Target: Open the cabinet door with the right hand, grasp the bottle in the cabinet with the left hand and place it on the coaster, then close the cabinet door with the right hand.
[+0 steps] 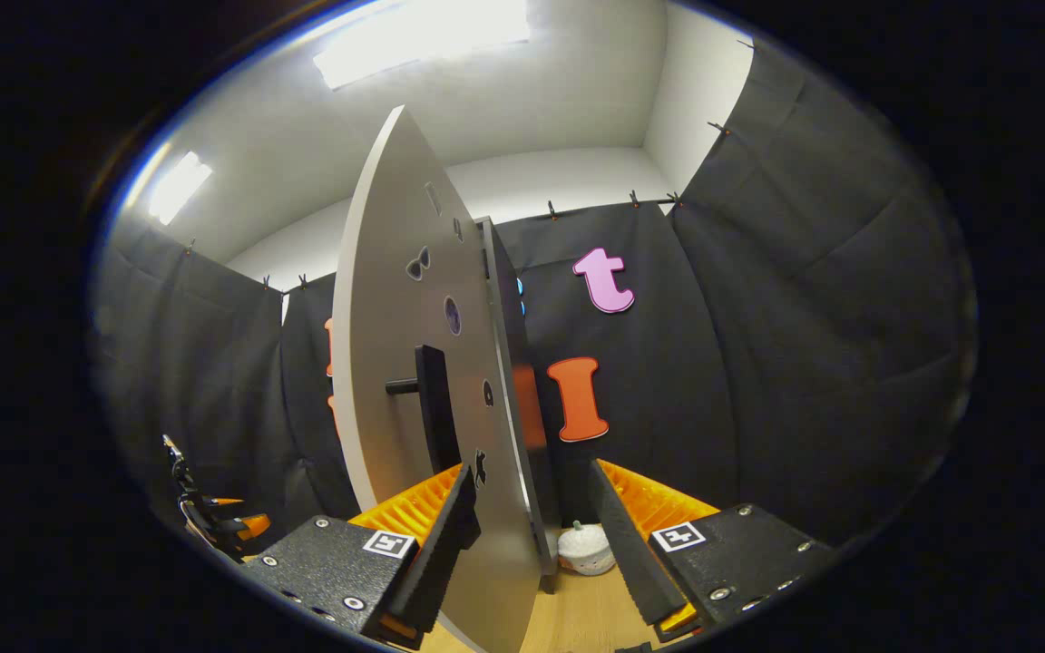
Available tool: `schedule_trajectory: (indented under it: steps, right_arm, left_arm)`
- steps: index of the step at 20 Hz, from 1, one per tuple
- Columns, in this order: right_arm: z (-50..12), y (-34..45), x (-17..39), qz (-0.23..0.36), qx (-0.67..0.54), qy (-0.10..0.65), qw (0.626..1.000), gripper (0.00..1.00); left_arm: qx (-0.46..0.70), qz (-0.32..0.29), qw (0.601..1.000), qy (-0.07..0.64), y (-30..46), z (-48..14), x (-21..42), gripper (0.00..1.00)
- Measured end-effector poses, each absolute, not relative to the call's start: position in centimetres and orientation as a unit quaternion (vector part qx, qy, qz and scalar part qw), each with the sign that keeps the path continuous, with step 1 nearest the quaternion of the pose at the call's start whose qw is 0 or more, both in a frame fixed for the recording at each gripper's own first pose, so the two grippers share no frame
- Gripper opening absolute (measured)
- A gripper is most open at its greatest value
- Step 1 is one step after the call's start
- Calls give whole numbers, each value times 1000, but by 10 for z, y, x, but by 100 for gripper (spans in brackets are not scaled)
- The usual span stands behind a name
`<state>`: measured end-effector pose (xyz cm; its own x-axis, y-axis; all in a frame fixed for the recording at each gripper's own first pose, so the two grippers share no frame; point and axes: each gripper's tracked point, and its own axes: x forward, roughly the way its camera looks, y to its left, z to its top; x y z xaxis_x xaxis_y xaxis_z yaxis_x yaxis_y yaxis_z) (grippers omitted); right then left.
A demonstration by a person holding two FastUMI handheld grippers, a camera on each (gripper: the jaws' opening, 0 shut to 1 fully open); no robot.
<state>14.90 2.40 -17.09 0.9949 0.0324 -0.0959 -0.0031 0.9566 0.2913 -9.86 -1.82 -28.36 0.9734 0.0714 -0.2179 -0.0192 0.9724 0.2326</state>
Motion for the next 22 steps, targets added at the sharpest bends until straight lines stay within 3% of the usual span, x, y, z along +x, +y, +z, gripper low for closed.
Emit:
schedule_trajectory:
  steps: [3, 8, 10, 15, 22]
  right_arm:
    - [-171, 39, 148, 14, 130, 56, 990, 80]
    - [-162, 93, 152, 45, 110, 58, 991, 79]
    - [-161, 115, 162, 60, 104, 57, 991, 79]
    - [-162, 165, 186, 82, 107, 52, 990, 80]
    - [-175, 269, 232, 162, 128, 63, 976, 80]
  left_arm:
    - [111, 9, 987, 119, -25, -282, -90, 99]
    - [97, -7, 988, 121, -30, -269, -77, 95]
    - [101, -9, 988, 117, -29, -265, -74, 100]
    - [107, -12, 987, 117, -20, -266, -71, 97]
    - [109, 8, 987, 115, 19, -262, -67, 97]
